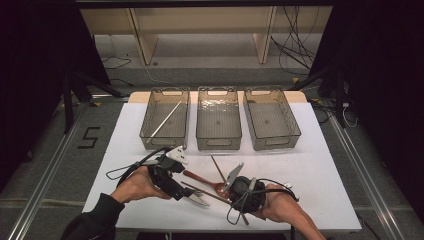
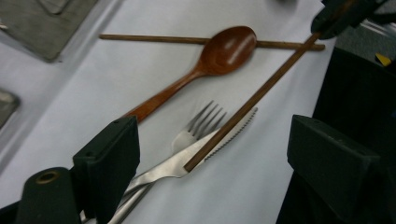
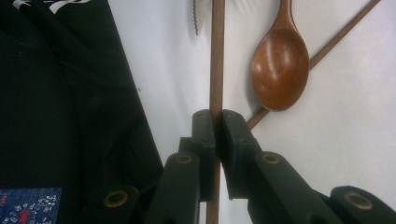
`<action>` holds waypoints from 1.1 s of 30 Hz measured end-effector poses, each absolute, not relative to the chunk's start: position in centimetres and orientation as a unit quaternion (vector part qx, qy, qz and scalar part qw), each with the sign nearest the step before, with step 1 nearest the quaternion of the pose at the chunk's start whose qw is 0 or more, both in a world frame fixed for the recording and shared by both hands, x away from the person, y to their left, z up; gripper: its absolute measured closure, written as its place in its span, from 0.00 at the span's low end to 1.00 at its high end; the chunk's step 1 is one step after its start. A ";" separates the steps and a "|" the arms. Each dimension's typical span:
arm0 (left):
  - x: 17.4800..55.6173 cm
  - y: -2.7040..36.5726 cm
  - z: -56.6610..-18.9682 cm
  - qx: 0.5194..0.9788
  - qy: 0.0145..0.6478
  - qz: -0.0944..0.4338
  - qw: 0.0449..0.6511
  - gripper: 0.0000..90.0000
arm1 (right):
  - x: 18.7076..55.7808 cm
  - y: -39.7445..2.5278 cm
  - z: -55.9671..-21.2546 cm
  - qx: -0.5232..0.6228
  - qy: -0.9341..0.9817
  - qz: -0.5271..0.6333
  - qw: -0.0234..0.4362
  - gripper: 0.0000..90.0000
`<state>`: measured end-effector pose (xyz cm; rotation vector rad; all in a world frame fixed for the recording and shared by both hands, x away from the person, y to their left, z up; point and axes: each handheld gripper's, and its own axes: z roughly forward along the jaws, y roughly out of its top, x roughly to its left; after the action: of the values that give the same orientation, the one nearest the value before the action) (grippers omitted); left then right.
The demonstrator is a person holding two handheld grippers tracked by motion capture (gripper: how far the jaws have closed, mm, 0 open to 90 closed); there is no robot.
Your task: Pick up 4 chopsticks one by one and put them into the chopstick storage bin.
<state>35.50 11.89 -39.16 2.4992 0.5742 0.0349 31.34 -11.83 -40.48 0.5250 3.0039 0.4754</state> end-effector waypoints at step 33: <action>35.1 8.4 -41.3 0.971 0.099 -0.067 0.206 0.78 | 30.6 -11.0 -40.8 0.118 0.982 0.144 0.021 0.95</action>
<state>35.12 8.45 -41.27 2.7067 0.2758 -0.1877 30.58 -11.01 -40.82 0.3665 3.0446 0.4469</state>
